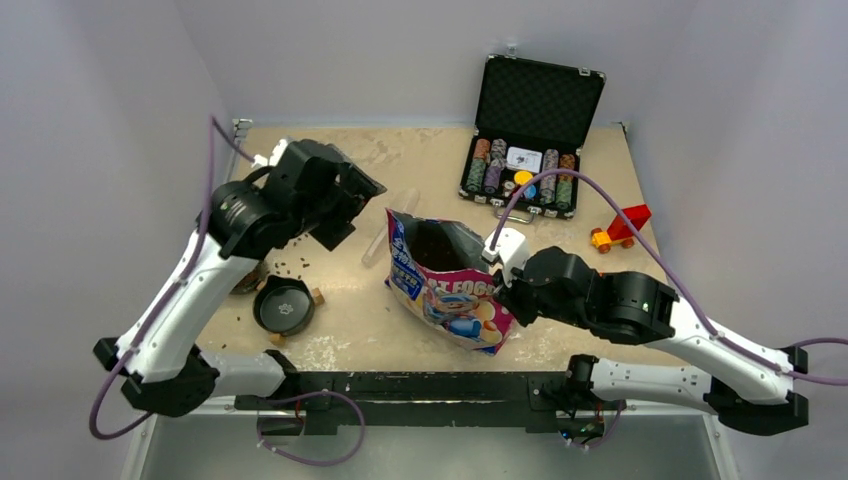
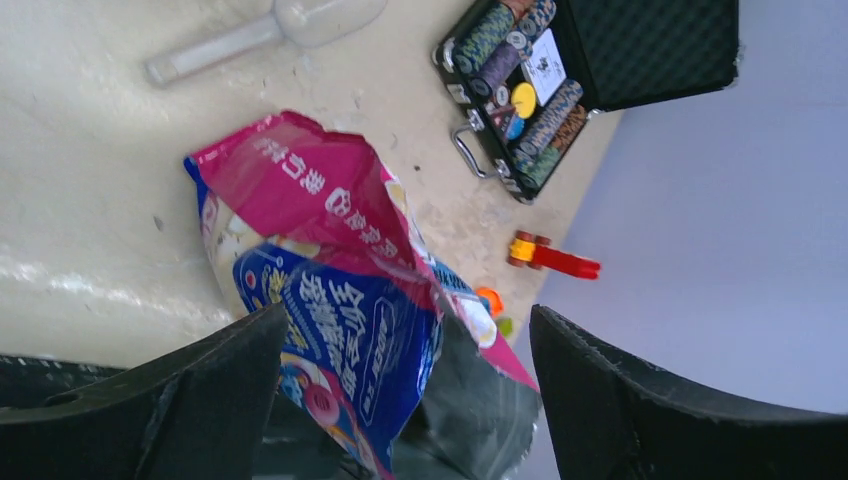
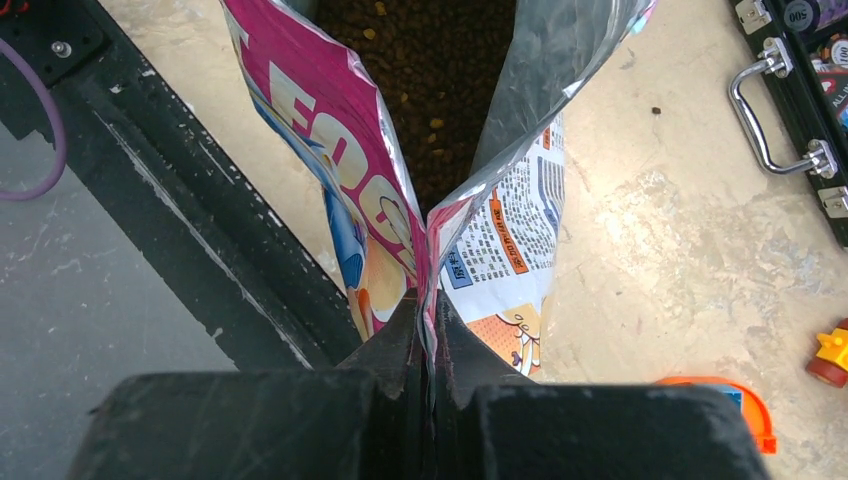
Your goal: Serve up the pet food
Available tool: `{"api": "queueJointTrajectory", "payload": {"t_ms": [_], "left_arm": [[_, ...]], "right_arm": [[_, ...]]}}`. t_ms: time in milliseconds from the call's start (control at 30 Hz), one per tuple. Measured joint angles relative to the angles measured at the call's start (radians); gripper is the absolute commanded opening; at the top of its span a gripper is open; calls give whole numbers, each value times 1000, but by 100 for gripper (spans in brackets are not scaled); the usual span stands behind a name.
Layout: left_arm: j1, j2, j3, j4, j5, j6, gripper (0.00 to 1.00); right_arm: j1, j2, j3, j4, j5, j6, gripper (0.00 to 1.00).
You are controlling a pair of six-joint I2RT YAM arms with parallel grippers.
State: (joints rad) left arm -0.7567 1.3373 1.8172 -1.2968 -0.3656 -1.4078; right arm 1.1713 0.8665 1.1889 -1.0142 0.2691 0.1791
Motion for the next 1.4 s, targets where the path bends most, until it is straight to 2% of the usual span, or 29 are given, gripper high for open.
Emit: {"api": "queueJointTrajectory", "payload": {"t_ms": [100,200,367,433,467,533,633,867,900,1000,1033,1100,1267,1400], "left_arm": [[34,-119,-118,54,101,-122,95],[40,-170,-208,79,192,-244,92],[55,-78,-214,96,316,-353,92],[57,6,-212,126,359,-358,85],[58,37,-212,138,370,-358,78],[60,96,-212,161,387,-359,53],[63,117,-223,165,395,-353,1],[108,25,-296,175,405,-337,0],[109,19,-297,167,417,-337,0],[112,20,-300,152,450,-353,0],[118,20,-302,148,466,-364,0],[130,21,-305,143,491,-383,0],[143,24,-305,122,524,-425,0],[146,23,-305,116,536,-465,0]], "right_arm": [[0,0,0,-2,-6,-4,0],[0,11,0,6,-6,-10,0],[0,19,0,14,-6,-20,0],[0,19,0,14,-6,-23,0],[0,19,0,13,-6,-24,0],[0,17,0,13,-6,-23,0],[-2,10,0,3,14,-21,0],[0,-131,-77,9,26,46,0],[0,-144,-79,7,24,53,5],[1,-139,-70,-5,8,62,49],[1,-117,-53,-16,6,54,58],[1,-66,6,-26,7,25,69],[0,185,239,42,10,-93,72],[1,430,416,117,31,-176,68]]}}
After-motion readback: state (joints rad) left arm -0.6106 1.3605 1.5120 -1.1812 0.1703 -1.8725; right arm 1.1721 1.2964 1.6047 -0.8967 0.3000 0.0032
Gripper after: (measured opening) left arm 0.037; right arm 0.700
